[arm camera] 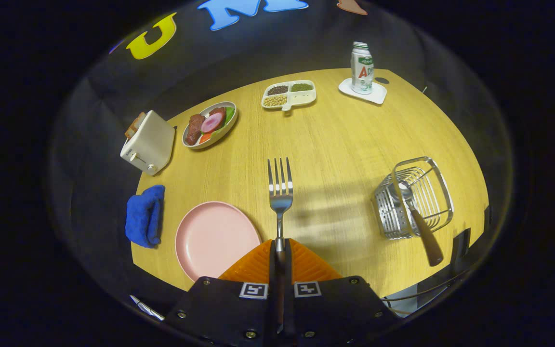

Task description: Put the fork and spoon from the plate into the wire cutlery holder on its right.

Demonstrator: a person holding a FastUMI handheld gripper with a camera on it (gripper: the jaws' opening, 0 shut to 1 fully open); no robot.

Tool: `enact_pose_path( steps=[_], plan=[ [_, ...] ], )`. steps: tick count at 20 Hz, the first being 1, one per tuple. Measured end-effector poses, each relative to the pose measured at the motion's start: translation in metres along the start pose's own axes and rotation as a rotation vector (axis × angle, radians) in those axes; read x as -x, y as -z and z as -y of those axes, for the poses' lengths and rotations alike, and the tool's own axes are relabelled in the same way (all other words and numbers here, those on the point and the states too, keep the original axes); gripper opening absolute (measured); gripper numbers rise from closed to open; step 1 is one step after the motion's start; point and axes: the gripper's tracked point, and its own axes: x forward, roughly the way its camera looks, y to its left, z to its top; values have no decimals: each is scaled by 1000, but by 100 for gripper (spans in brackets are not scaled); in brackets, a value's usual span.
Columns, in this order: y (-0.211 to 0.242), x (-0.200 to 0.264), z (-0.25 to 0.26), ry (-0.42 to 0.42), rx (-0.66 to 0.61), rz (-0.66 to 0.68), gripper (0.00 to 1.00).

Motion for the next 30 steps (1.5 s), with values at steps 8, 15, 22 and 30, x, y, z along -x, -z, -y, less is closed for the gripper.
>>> enact_pose_path(
  steps=[8,15,22,30],
  plan=[
    [-1,38,82,85,-127,4,6],
    [10,49,112,100,-208,-59,6],
    [25,44,120,123,-246,-192,5],
    [13,48,119,123,-257,-210,10]
  ],
)
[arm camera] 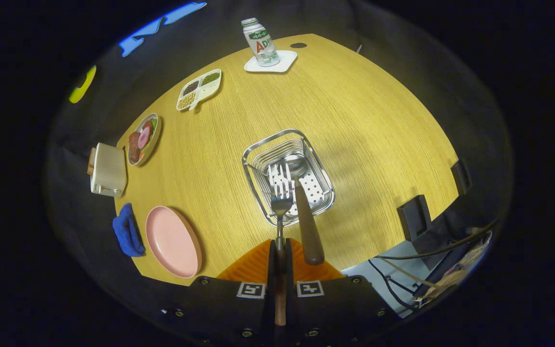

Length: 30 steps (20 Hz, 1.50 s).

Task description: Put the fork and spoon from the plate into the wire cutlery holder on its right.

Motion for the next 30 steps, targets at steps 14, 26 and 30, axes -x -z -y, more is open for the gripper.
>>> enact_pose_path(
  steps=[14,26,30],
  plan=[
    [-6,13,4,-8,-17,58,21],
    [-26,55,-5,-19,6,222,21],
    [-70,89,-22,-46,43,469,21]
  ],
)
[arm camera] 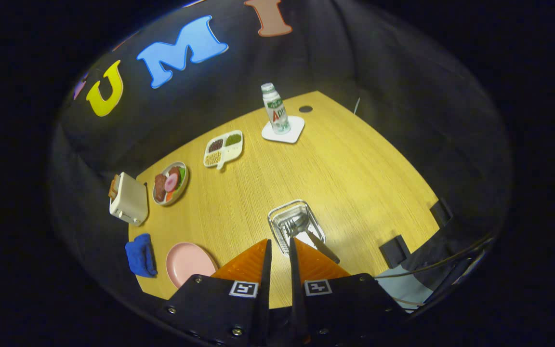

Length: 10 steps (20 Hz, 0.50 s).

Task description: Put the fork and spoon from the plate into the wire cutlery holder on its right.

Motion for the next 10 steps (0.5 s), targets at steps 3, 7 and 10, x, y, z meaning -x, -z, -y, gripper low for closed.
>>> enact_pose_path(
  steps=[3,7,10],
  plan=[
    [-43,18,-12,-8,14,189,21],
    [-91,49,-25,9,87,418,21],
    [-113,71,-34,30,136,538,21]
  ],
)
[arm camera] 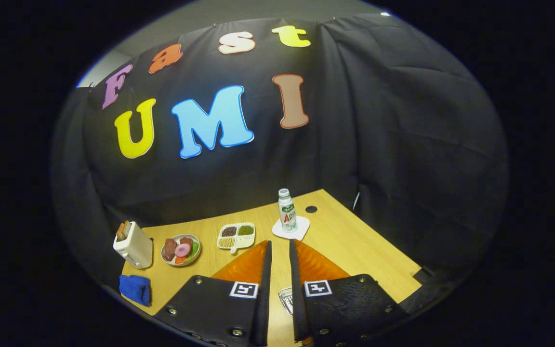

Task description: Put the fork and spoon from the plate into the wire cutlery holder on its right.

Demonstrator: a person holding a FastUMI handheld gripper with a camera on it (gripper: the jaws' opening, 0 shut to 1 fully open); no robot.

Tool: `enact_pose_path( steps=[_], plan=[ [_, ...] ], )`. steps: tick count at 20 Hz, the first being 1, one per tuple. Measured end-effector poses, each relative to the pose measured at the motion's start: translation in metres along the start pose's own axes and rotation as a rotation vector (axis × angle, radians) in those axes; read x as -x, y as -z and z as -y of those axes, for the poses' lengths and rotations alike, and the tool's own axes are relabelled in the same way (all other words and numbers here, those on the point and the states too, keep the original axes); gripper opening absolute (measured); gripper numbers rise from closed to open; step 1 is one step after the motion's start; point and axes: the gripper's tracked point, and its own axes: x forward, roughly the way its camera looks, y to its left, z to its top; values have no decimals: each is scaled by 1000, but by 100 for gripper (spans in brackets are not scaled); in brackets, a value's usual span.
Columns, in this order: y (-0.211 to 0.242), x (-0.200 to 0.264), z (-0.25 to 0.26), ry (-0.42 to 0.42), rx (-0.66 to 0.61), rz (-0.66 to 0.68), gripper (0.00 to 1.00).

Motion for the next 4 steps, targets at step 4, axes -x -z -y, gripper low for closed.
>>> enact_pose_path(
  steps=[4],
  plan=[
    [-19,5,-4,17,68,63,21]
  ],
)
